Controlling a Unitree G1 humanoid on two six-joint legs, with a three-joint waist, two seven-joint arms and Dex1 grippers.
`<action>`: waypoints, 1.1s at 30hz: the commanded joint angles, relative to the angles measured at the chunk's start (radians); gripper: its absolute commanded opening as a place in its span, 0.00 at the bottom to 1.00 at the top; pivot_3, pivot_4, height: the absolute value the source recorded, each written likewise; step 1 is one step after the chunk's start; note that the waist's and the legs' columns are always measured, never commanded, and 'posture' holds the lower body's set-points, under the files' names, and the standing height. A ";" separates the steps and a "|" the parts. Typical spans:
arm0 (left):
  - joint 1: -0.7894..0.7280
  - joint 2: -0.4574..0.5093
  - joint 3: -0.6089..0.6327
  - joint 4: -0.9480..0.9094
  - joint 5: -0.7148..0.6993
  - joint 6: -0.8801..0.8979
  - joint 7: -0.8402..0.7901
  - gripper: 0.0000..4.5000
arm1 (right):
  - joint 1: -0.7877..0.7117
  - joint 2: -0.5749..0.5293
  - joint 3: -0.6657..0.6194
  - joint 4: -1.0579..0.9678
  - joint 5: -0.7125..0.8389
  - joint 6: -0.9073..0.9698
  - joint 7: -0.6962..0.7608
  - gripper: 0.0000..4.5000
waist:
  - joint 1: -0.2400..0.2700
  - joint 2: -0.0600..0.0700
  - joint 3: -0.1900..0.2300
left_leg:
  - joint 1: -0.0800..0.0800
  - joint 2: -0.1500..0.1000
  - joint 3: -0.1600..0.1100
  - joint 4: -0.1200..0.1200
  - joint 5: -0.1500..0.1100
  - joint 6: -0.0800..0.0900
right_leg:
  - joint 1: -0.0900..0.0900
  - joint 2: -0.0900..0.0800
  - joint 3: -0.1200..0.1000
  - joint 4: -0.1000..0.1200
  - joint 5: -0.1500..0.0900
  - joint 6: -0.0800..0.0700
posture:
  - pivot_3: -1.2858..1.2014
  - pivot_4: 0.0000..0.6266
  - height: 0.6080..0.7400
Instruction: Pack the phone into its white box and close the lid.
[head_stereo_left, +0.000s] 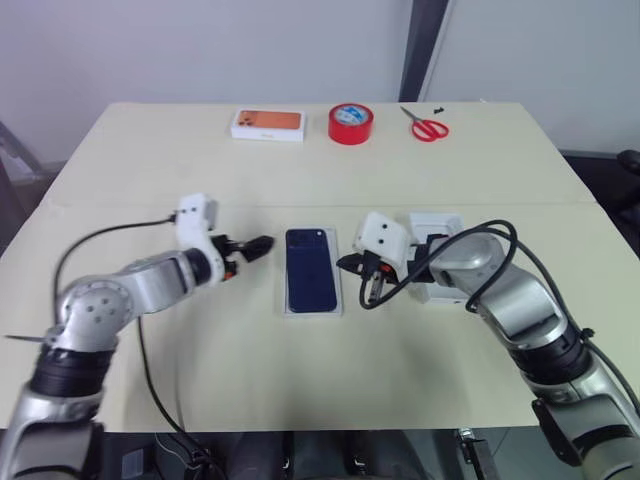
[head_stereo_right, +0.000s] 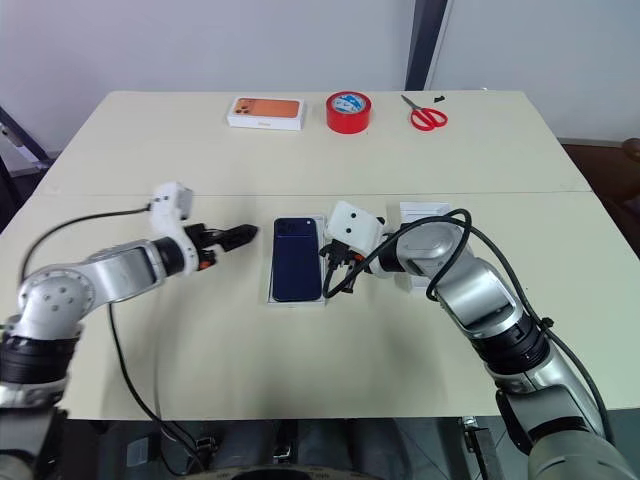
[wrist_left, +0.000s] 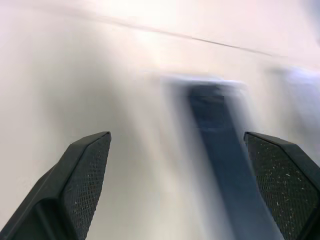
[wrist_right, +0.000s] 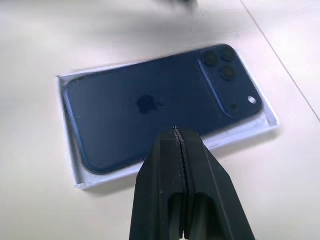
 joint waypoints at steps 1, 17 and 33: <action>0.095 0.090 0.005 -0.109 0.292 -0.172 -0.233 1.00 | -0.068 0.063 0.027 0.003 -0.010 0.038 -0.047 0.00 | -0.002 0.000 0.000 | 0.000 0.000 0.000 0.000 0.000 0.000 | 0.000 0.000 0.000 0.000 0.000 0.000 | 0.52 0.24 0.88; 0.492 0.148 0.228 -0.164 0.538 -0.488 -0.949 1.00 | -0.229 0.388 0.180 0.382 -0.129 0.029 -0.234 0.00 | -0.006 0.002 0.001 | -0.002 0.001 0.001 -0.002 -0.004 0.007 | -0.003 -0.004 0.000 -0.001 0.000 -0.001 | 0.52 0.24 0.88; 0.496 0.087 0.252 -0.185 0.606 -0.449 -0.981 1.00 | -0.208 0.356 0.168 0.275 -0.114 0.071 -0.181 0.00 | -0.028 0.002 0.001 | -0.002 0.001 0.000 -0.002 -0.005 0.007 | -0.004 -0.004 0.000 -0.001 0.000 -0.001 | 0.52 0.24 0.88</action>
